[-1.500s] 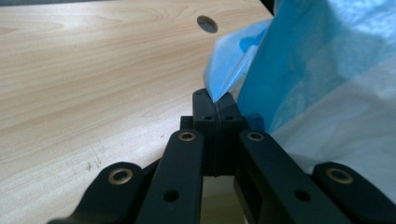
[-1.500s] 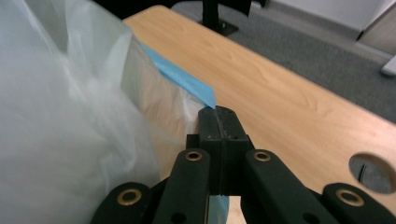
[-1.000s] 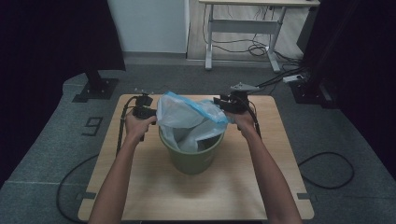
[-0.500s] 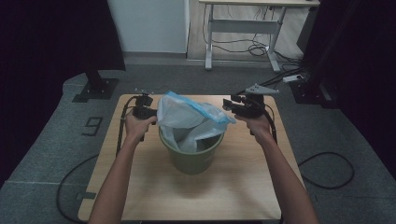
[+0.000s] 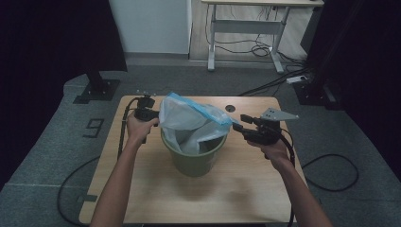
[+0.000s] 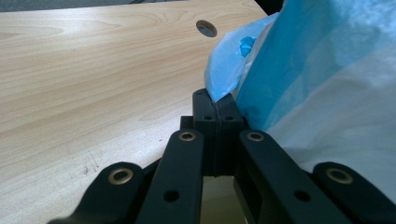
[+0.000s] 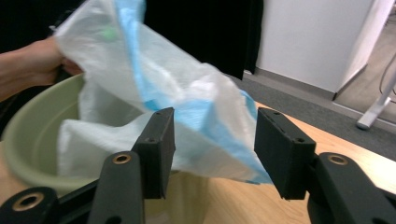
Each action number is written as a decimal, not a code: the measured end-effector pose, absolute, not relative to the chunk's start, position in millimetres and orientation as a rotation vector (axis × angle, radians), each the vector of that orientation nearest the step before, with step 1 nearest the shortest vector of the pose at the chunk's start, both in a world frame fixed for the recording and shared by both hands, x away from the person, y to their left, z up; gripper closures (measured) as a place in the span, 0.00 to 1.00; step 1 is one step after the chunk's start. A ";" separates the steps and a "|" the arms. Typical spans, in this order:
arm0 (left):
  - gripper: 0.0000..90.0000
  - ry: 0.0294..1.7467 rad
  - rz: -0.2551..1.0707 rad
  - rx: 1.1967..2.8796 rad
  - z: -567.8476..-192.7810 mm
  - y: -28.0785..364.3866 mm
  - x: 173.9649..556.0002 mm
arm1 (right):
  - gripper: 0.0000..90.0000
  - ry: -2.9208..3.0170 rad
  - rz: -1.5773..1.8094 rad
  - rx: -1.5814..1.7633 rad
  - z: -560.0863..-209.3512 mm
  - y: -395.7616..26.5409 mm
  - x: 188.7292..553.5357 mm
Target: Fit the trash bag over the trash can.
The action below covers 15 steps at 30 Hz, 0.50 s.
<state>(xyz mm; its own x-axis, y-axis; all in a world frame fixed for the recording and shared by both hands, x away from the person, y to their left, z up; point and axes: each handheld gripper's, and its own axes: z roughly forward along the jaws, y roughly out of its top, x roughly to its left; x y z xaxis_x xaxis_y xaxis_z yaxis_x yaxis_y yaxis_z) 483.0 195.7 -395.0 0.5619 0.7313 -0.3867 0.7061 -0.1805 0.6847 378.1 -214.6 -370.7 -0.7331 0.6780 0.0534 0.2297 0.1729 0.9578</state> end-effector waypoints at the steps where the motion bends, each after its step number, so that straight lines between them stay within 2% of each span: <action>1: 0.99 1.165 0.036 1.910 -395.0 195.5 483.0 | 0.51 2.074 1.585 0.848 -370.5 -213.6 375.3; 8: 0.99 1.166 0.038 1.910 -394.6 194.6 482.6 | 0.45 2.087 1.503 0.789 -370.7 -195.1 373.2; 15: 0.99 1.166 0.035 1.909 -394.4 193.8 484.0 | 0.44 2.122 1.427 0.724 -372.4 -172.5 386.2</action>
